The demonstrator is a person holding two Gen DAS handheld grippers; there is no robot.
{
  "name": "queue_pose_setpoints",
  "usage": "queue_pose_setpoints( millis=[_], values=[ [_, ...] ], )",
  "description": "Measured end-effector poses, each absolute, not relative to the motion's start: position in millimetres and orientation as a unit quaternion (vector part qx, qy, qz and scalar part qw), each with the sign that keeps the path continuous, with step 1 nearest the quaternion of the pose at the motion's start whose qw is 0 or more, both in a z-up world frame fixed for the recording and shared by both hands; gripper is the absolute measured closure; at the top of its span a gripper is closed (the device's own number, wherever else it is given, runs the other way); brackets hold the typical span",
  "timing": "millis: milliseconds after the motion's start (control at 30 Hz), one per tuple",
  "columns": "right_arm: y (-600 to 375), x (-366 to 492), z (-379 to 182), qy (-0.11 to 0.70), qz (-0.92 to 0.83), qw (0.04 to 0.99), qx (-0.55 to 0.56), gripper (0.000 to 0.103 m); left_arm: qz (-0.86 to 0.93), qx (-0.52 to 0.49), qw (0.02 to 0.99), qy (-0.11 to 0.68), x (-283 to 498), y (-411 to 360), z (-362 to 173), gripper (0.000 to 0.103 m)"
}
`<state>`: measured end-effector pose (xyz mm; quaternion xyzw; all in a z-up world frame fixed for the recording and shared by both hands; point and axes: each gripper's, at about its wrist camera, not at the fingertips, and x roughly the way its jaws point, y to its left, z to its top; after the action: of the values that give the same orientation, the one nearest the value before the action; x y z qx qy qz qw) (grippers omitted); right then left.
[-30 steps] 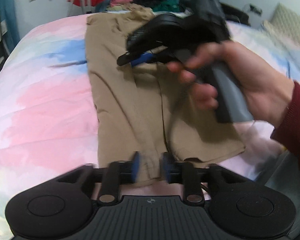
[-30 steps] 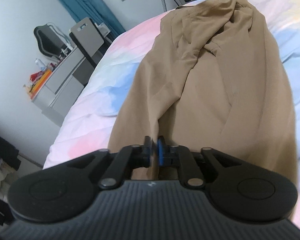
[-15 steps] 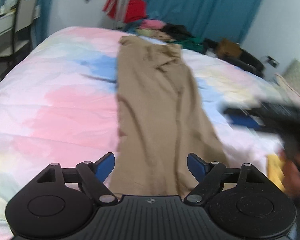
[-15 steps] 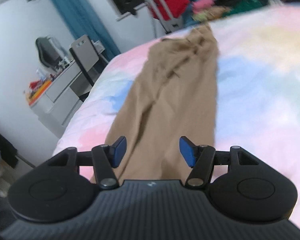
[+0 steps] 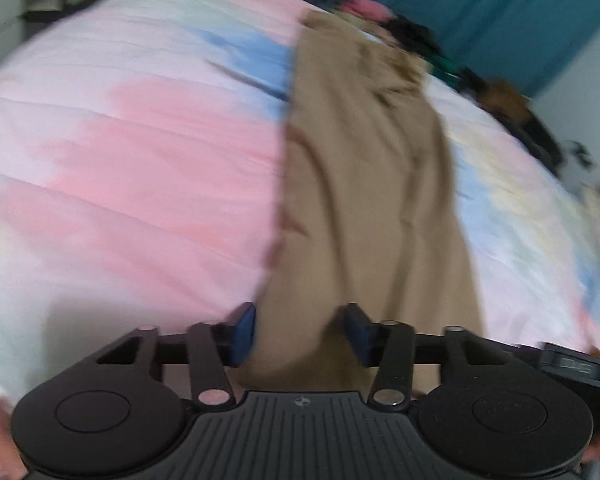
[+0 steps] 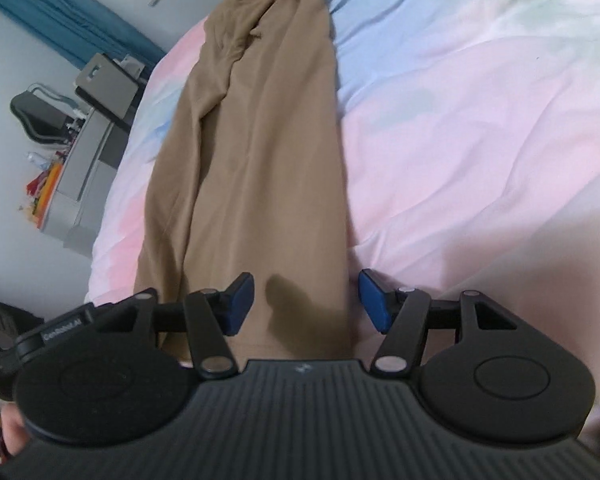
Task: Fold clothes
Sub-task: 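Release the strip with both tools and lift them away, then pinch the strip end with both tools and fold it over the strip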
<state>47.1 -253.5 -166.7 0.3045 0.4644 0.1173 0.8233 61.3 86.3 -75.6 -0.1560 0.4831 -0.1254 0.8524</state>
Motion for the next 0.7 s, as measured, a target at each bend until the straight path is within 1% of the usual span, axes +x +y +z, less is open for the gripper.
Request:
queue_pose_setpoints(
  millis=[33, 67, 100, 133, 167, 200, 233, 300, 433, 567, 700],
  values=[
    [-248, 46, -166, 0.468, 0.127, 0.822, 0.298, 0.043, -0.141, -0.157, 0.848, 0.486, 59, 83, -76, 0.060],
    [-243, 45, -166, 0.472, 0.133, 0.821, 0.291, 0.043, -0.140, -0.148, 0.850, 0.485, 57, 81, -76, 0.067],
    [-238, 43, -166, 0.476, 0.139, 0.821, 0.284, 0.047, -0.138, -0.139, 0.853, 0.484, 55, 79, -75, 0.072],
    [-233, 42, -165, 0.477, 0.138, 0.824, 0.272, 0.053, -0.140, -0.140, 0.853, 0.483, 55, 79, -75, 0.074],
    [-228, 41, -164, 0.478, 0.135, 0.829, 0.258, 0.058, -0.141, -0.147, 0.852, 0.482, 52, 81, -75, 0.080],
    [-222, 39, -163, 0.479, 0.132, 0.833, 0.243, 0.071, -0.140, -0.151, 0.852, 0.481, 51, 83, -75, 0.085],
    [-220, 38, -162, 0.480, 0.133, 0.834, 0.239, 0.087, -0.138, -0.154, 0.853, 0.479, 49, 85, -74, 0.087],
    [-219, 36, -160, 0.479, 0.137, 0.834, 0.237, 0.089, -0.142, -0.158, 0.859, 0.465, 51, 84, -72, 0.091],
    [-233, 27, -136, 0.440, 0.133, 0.849, 0.261, 0.090, -0.162, -0.187, 0.878, 0.409, 33, 92, -45, 0.094],
    [-253, 18, -92, 0.381, 0.131, 0.877, 0.264, 0.091, -0.189, -0.252, 0.884, 0.345, 16, 103, -11, 0.094],
    [-272, 8, -41, 0.321, 0.145, 0.897, 0.269, 0.091, -0.206, -0.250, 0.897, 0.302, 4, 95, 31, 0.095]
  ],
)
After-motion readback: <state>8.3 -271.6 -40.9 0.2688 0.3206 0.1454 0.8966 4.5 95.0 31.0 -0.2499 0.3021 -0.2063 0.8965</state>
